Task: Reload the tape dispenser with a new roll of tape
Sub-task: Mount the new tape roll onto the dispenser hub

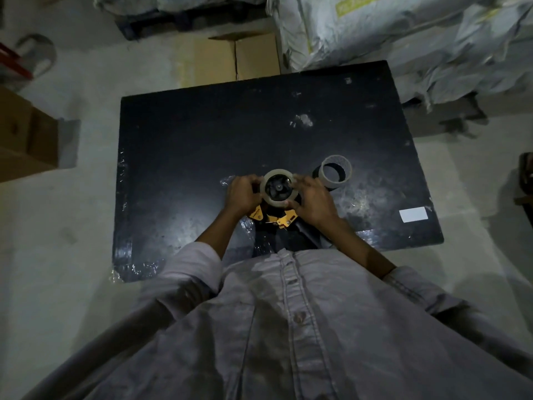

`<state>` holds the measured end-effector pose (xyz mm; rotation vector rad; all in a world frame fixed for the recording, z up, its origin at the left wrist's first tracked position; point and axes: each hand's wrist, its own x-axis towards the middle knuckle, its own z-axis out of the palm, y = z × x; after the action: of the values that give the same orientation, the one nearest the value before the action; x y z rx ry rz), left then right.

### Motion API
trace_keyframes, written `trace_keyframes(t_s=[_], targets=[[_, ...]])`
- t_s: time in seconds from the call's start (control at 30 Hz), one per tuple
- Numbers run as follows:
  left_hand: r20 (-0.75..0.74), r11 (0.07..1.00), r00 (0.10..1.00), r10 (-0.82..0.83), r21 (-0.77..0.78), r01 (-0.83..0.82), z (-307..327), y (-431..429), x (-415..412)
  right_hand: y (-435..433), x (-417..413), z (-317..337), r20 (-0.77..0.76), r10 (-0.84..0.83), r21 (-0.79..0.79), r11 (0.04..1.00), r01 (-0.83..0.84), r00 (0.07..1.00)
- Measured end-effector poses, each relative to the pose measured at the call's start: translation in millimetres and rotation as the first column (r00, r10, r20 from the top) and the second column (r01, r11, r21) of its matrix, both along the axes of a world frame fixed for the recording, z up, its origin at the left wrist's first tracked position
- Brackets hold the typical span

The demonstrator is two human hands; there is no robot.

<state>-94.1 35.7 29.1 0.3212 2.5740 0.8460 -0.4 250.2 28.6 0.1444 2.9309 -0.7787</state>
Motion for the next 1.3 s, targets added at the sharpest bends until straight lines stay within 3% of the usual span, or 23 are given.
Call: trace_keyframes(t_s=[0.23,0.43,0.6,0.77,0.87,0.93,1.23,1.3], targets=[[0.130,0.988,0.987,0.096,0.110,-0.111,4.4,-1.3,-15.6,-4.9,-9.4,1.3,0.083,0.032,-0.050,0.998,-0.028,0.996],[0.105,0.983,0.988,0.115,0.131,-0.128,0.2,0.3,-14.3,-2.3,-19.1,10.0,0.129,0.062,-0.008,0.998,-0.062,0.990],[0.239,0.955,0.958,0.161,0.208,-0.212,-5.7,-12.0,-13.9,3.3,-25.1,3.5,0.130,0.113,-0.018,0.994,-0.112,0.985],[0.207,0.941,0.957,0.203,0.231,-0.249,-10.4,-13.4,-23.8,4.7,-27.8,3.3,0.146,0.147,-0.023,0.989,-0.145,0.978],[0.328,0.941,0.940,0.090,0.282,-0.189,-5.2,-6.7,-22.2,2.6,-26.8,3.8,0.132,0.147,-0.009,0.989,-0.147,0.980],[0.343,0.952,0.939,0.034,0.274,-0.135,-8.6,-3.4,-20.2,1.5,-26.5,4.1,0.130,0.141,-0.005,0.990,-0.141,0.981],[0.229,0.973,0.958,0.172,0.111,-0.201,-20.1,-9.6,-18.2,2.7,-21.7,15.7,0.106,0.116,0.011,0.993,-0.118,0.988],[0.270,0.981,0.957,0.103,0.131,-0.142,-12.3,-10.4,-26.9,0.4,-22.1,19.9,0.077,0.095,0.012,0.995,-0.096,0.993]])
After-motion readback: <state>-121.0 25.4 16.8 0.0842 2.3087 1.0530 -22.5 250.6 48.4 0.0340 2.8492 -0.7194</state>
